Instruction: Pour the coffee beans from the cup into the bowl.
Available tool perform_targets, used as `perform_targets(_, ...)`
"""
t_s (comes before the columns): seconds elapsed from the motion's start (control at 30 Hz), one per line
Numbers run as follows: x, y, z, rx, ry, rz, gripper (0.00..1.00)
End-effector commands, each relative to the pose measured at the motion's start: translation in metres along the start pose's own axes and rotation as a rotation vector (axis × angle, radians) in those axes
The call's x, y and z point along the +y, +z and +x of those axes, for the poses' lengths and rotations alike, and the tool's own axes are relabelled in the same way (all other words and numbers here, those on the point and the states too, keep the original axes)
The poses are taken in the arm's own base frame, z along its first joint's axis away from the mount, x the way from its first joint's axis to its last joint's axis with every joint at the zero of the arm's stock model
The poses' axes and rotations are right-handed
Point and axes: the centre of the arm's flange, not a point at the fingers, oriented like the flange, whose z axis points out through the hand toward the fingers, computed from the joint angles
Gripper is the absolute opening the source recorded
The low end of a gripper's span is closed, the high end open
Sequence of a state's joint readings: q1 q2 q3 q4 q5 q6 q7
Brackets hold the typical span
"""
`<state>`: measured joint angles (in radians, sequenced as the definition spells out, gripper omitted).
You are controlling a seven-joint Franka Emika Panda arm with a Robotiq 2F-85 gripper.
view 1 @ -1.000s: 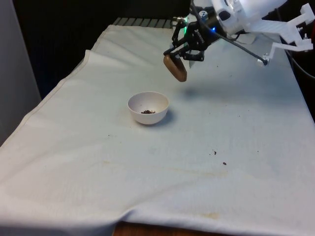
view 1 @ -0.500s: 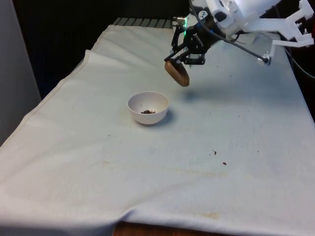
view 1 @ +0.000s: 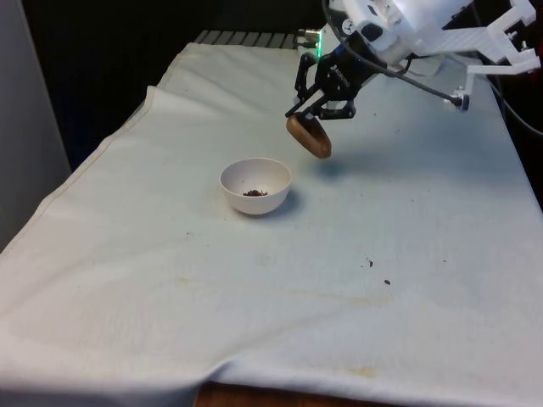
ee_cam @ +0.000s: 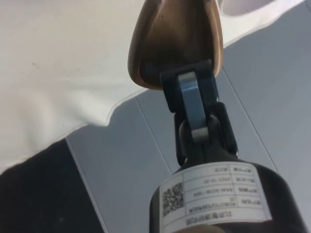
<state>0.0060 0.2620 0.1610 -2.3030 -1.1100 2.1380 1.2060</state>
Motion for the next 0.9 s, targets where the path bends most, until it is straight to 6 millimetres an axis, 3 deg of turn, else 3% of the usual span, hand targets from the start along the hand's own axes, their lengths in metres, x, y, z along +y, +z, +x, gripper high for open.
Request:
perform_targets(0.0,-0.001,0.002,0.001,-0.006,0.011,0.025,0.00)
perform_targets(0.87,-0.003,0.014,0.006,-0.039,0.090,0.167,0.00)
